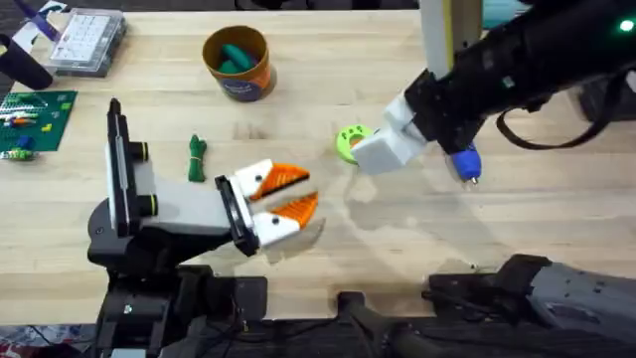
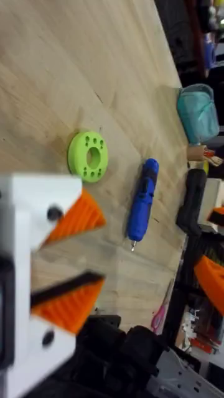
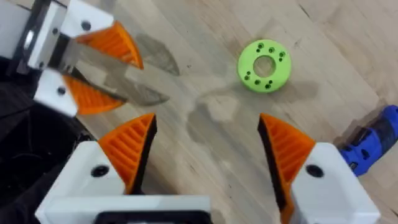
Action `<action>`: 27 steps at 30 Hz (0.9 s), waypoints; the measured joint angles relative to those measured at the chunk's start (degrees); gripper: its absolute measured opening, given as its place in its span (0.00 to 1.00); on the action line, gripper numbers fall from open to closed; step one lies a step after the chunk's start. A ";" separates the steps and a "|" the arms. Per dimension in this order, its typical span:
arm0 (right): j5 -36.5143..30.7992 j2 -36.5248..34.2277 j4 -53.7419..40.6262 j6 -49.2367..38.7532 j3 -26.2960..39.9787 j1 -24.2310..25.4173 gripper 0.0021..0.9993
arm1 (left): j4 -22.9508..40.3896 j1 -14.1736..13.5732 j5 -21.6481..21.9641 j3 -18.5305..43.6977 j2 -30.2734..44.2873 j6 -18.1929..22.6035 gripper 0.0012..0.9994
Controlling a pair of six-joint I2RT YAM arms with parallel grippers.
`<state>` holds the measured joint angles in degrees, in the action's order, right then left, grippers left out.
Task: Pick up the gripper from the table and insert it into the empty holder that is missing its gripper. Then pick up a screw, insert it into the mounting hole, and use the screwdriver to tighten it. Finally, clean up the table by picking up the vegetable and placing it into the bucket.
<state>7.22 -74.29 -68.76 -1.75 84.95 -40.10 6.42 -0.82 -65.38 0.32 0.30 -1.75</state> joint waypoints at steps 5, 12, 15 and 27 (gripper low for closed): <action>1.56 0.13 0.03 -0.02 -0.07 0.00 1.00 | 0.00 0.00 0.04 0.00 0.00 0.20 0.01; 2.31 0.13 -0.24 -0.04 -0.07 0.00 1.00 | 0.00 0.00 0.02 -0.01 0.00 0.18 0.01; 2.73 0.13 -0.86 -0.04 -0.09 0.00 1.00 | 0.00 0.00 0.01 0.00 0.01 0.18 0.01; 1.38 -1.63 -2.72 -0.19 -0.17 0.00 1.00 | 0.00 0.00 0.01 0.00 0.00 0.18 0.01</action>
<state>8.60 -75.92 -71.49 -1.94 84.77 -40.10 6.42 -0.82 -65.36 0.32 0.30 -1.56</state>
